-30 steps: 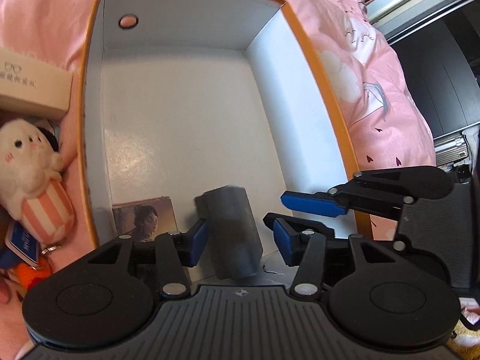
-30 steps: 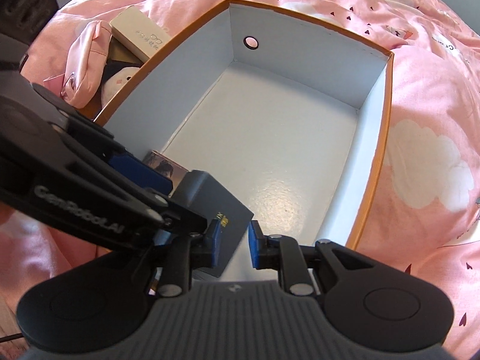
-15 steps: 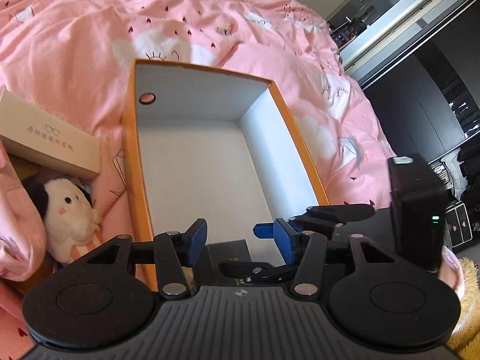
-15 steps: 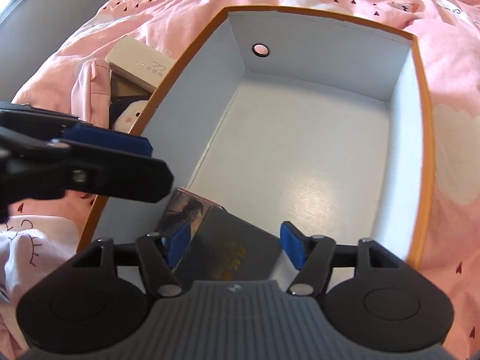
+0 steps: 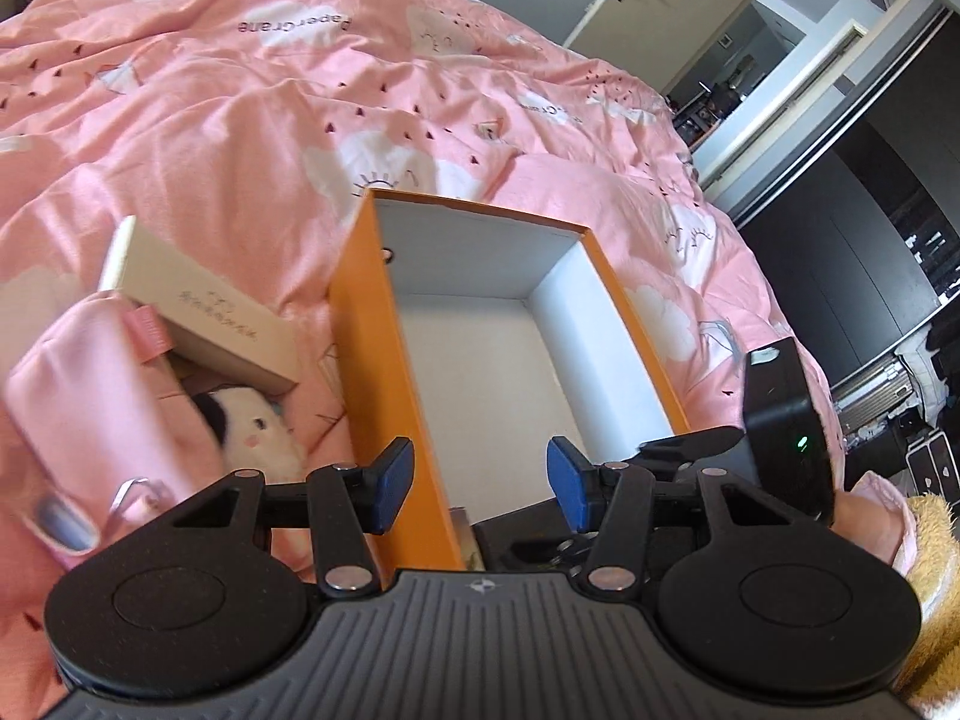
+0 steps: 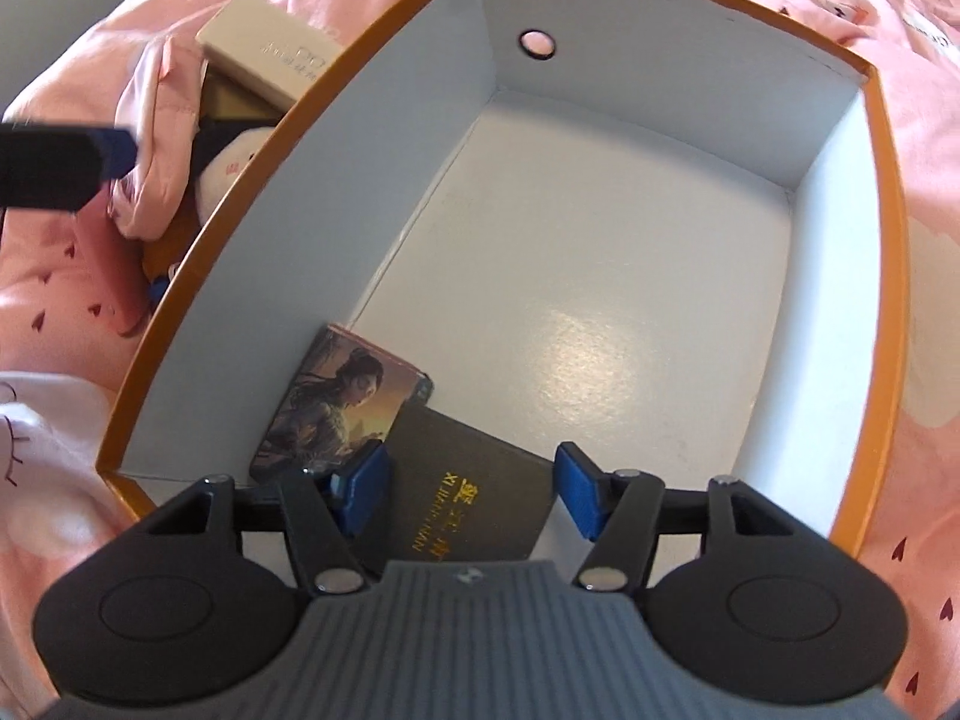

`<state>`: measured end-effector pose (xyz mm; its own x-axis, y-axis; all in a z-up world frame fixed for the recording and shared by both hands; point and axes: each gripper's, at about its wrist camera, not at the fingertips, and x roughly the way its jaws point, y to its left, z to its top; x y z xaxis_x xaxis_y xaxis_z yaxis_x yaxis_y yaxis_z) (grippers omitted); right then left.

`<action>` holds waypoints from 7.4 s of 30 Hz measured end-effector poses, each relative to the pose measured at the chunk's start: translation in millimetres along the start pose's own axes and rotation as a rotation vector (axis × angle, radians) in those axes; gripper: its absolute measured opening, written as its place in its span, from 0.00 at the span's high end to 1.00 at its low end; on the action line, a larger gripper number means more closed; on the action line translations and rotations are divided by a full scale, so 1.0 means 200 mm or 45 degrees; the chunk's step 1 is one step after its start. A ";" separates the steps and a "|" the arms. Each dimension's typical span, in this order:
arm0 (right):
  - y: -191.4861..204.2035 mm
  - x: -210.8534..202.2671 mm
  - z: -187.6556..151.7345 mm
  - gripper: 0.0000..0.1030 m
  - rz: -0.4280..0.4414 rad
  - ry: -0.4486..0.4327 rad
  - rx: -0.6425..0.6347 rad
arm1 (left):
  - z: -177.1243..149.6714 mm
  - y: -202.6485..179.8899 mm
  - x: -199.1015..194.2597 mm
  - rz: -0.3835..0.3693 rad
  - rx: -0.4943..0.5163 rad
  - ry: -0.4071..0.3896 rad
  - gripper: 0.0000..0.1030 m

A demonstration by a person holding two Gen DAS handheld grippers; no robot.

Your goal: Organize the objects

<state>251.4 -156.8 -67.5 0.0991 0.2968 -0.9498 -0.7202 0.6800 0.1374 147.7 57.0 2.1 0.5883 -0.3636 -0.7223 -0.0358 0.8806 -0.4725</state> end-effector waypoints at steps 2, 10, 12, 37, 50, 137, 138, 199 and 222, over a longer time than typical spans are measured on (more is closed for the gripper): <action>-0.05 -0.02 0.00 0.39 0.003 0.004 0.079 | -0.02 0.04 -0.04 0.024 -0.005 -0.001 0.43; -0.13 0.00 -0.07 0.43 0.060 0.071 0.288 | -0.14 0.21 -0.09 0.119 -0.040 0.111 0.43; -0.12 0.03 -0.08 0.44 0.060 0.092 0.315 | -0.18 0.23 -0.08 0.134 -0.037 0.153 0.43; 0.47 -0.38 0.07 0.58 -0.021 -0.537 -0.009 | -0.36 0.37 -0.14 0.544 -0.117 -0.077 0.41; 0.71 -0.04 0.28 0.65 0.119 -0.447 0.043 | -0.40 0.42 -0.08 0.637 -0.103 -0.132 0.40; -0.14 -0.12 -0.11 0.72 0.004 -0.563 0.759 | 0.27 -0.22 0.61 0.159 0.238 0.508 0.80; -0.14 -0.11 -0.11 0.72 -0.001 -0.553 0.756 | 0.27 -0.21 0.63 0.162 0.217 0.533 0.80; 0.09 -0.04 0.16 0.64 0.034 -0.459 0.571 | 0.23 0.22 0.16 0.071 -0.169 0.020 0.49; 0.32 -0.32 0.15 0.58 0.040 -0.689 0.332 | 0.13 0.29 -0.09 0.141 -0.162 -0.050 0.49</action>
<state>218.6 -111.8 10.6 0.4651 0.5722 -0.6755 -0.5433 0.7869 0.2925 155.6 122.5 -0.1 0.6061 -0.2520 -0.7544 -0.2028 0.8682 -0.4529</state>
